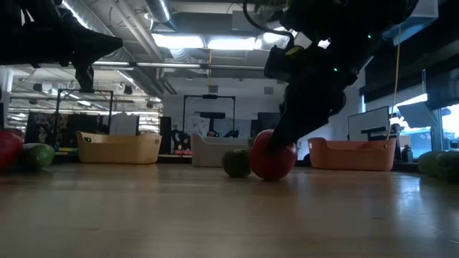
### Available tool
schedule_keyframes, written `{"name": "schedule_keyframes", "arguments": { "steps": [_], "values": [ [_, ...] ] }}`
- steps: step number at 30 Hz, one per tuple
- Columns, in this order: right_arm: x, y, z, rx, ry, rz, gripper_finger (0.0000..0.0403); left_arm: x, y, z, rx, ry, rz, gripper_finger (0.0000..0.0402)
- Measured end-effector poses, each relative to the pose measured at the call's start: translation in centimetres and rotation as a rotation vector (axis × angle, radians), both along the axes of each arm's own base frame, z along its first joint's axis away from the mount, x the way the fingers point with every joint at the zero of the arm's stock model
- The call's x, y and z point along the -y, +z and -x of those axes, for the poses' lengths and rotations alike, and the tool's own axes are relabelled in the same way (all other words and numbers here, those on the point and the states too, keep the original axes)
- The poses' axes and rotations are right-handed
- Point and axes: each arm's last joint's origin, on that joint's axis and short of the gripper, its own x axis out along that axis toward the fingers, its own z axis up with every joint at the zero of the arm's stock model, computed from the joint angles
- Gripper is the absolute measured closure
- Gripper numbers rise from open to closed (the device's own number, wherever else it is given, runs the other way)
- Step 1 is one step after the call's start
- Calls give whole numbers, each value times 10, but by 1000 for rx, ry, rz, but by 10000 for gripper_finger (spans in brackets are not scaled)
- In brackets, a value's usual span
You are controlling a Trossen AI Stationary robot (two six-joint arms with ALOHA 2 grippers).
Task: Sort produce into baskets
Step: Put the tomatoes into the gray bin
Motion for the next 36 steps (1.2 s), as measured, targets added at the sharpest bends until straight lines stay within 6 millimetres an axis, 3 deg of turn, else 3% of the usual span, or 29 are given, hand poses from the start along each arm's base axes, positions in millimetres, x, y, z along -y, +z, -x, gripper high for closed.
{"name": "schedule_keyframes", "arguments": {
  "steps": [5,15,19,26,36],
  "values": [
    [0,-2,0,-5,-3,-1,42,0,-1,0,-5,0,0,394],
    [0,0,0,0,5,7,150,0,-1,0,-6,-1,3,394],
    [0,9,3,1,6,6,150,0,-1,0,-8,0,-1,394],
    [8,44,2,-34,-6,44,136,0,-1,0,-14,4,-20,394],
    [59,82,-11,0,-87,121,135,0,-1,0,-16,5,-26,394]
  ]
}}
